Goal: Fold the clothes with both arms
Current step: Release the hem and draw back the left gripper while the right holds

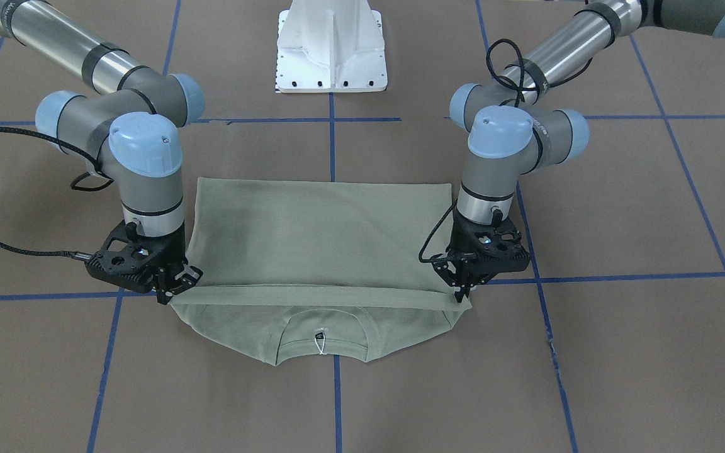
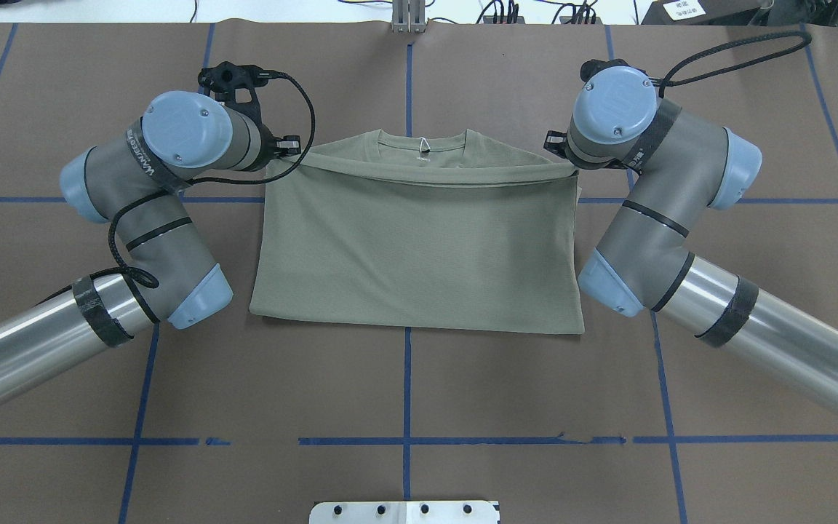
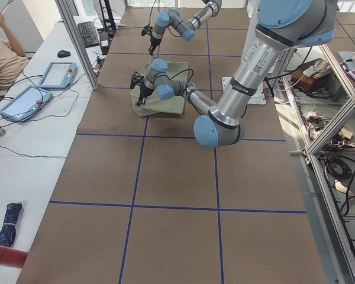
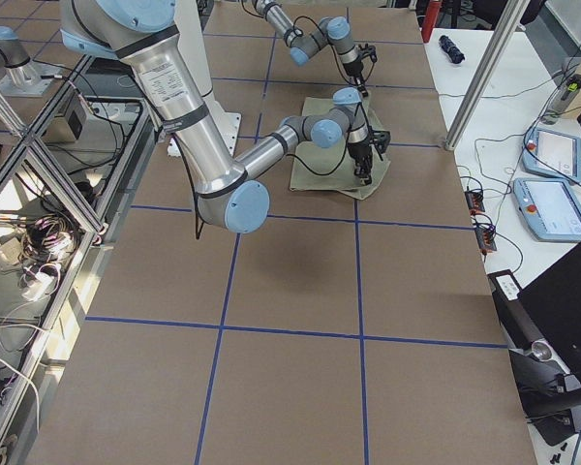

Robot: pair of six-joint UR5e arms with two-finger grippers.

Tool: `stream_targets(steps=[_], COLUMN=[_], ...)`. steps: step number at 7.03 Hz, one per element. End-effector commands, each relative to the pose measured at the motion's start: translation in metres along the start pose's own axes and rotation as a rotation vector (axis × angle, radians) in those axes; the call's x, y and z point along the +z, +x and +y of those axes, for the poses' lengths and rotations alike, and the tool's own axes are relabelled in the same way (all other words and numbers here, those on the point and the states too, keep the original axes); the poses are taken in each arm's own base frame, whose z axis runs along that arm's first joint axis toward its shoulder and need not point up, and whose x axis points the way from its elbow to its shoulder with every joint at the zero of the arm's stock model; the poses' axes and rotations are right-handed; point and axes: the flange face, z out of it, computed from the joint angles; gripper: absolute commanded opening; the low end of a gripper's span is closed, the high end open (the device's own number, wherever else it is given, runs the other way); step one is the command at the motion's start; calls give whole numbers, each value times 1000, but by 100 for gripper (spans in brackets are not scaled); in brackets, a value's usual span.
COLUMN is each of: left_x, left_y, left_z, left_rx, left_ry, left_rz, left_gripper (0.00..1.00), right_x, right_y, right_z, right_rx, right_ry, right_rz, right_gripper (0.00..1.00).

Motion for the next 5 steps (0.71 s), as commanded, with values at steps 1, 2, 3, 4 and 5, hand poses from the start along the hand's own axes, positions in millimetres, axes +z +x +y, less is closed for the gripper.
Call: stream_targets(steps=[1, 2, 3, 4, 5], left_x=[6, 15, 8, 2, -16], left_y=[-2, -10, -9, -9, -4], left_z=[0, 4, 1, 3, 7], left_rx=[5, 59, 178, 202, 207], left_ry=[-4, -6, 27, 34, 22], left_rz=[-10, -10, 56, 86, 132], left_gripper=[0, 99, 100, 100, 100], right_x=[10, 23, 23, 16, 2], right_y=[3, 3, -2, -5, 0], right_z=[0, 4, 6, 7, 5], right_rx=[-3, -8, -32, -107, -135], right_ry=[-5, -6, -1, -49, -79], right_rz=[20, 16, -39, -73, -108], right_gripper=[0, 89, 100, 100, 100])
